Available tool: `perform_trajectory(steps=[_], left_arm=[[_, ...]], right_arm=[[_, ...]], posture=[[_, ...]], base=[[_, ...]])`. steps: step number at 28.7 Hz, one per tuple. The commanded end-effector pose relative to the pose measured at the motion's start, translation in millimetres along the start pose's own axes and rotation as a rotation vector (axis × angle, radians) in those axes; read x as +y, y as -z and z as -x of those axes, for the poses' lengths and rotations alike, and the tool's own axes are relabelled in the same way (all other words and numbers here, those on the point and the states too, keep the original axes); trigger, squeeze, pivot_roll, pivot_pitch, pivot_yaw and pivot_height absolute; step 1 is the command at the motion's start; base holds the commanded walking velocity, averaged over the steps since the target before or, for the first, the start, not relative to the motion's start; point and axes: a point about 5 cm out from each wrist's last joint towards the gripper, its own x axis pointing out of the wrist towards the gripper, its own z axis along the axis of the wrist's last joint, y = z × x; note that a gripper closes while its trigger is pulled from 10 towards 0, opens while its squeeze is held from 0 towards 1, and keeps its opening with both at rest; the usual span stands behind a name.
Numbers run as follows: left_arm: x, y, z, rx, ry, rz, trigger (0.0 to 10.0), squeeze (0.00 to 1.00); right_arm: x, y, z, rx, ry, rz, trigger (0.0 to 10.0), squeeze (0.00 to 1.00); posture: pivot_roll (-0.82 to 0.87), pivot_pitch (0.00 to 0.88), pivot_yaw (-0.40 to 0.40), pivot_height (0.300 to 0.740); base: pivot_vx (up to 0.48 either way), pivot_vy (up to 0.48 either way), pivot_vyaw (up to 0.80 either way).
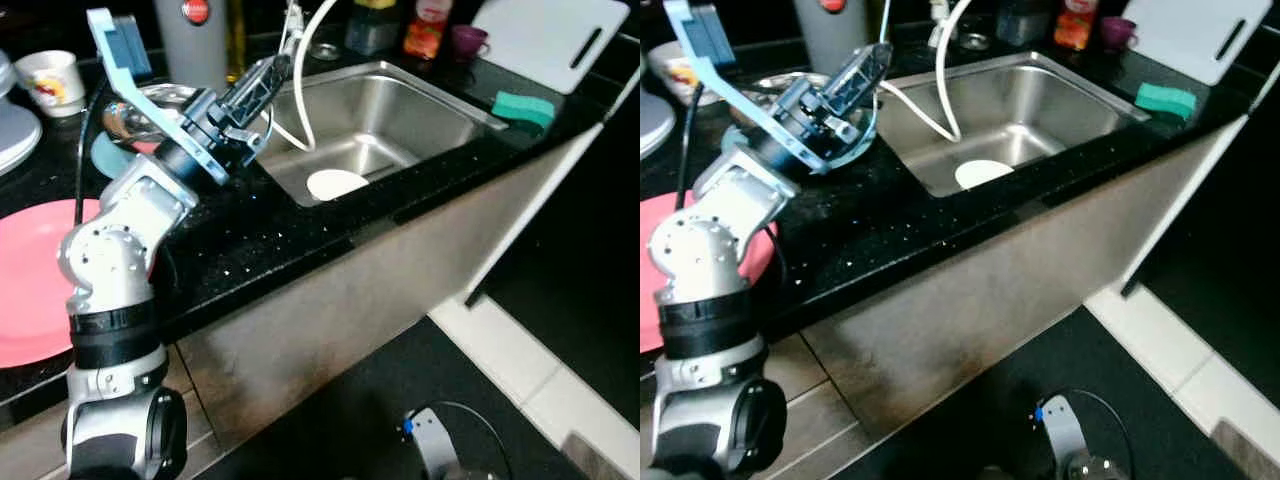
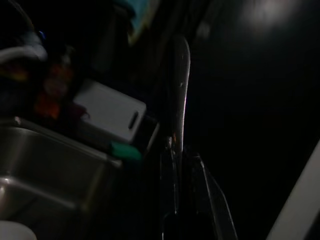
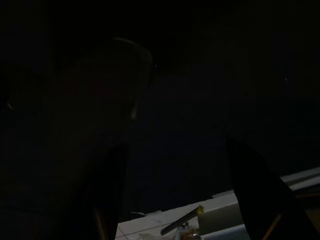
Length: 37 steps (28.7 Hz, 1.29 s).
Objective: Kitchen organization
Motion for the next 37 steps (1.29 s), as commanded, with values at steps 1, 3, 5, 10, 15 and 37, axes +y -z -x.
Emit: perform_trajectory(steps=[1, 3, 5, 10, 15, 37], left_arm=[[6.5, 6, -2.3, 0.044, -0.046, -0.058, 10.0, 0.00], [16.9, 9, -3.0, 0.084, -0.116, -0.131, 10.0, 0.00], [19.4, 9, -4.8, 0.096, -0.136, -0.170, 10.0, 0.00], [24.1, 12, -19.2, 0.148, -0.182, -0.337, 10.0, 0.00], [25.6, 16, -35.4, 0.191, -0.204, -0.486, 10.0, 0.00], [-3.7, 49, -37.6, 0.070, -0.164, -0.303, 10.0, 0.00]], right_arm=[[-4.1, 2, 0.8, 0.004, 0.013, -0.026, 10.0, 0.00], [-3.9, 2, 0.7, 0.001, 0.015, -0.029, 10.0, 0.00], [-4.0, 2, 0.7, 0.000, 0.016, -0.030, 10.0, 0.00], [-3.9, 1, 0.6, -0.004, 0.022, -0.033, 10.0, 0.00], [-2.9, 1, 0.2, -0.011, 0.028, -0.045, 10.0, 0.00], [-1.0, 4, -0.4, -0.028, 0.026, -0.076, 10.0, 0.00]], posture=[[0.03, 0.084, 0.001, 0.740], [0.03, 0.084, 0.001, 0.740], [0.03, 0.084, 0.001, 0.740], [0.03, 0.083, 0.007, 0.740], [0.02, 0.087, 0.018, 0.740], [0.03, 0.104, 0.017, 0.740]], base=[[0.000, 0.000, -0.80], [0.000, 0.000, -0.80], [0.000, 0.000, -0.80], [0.000, 0.000, -0.76], [0.000, 0.000, -0.23], [0.116, 0.000, 0.00]])
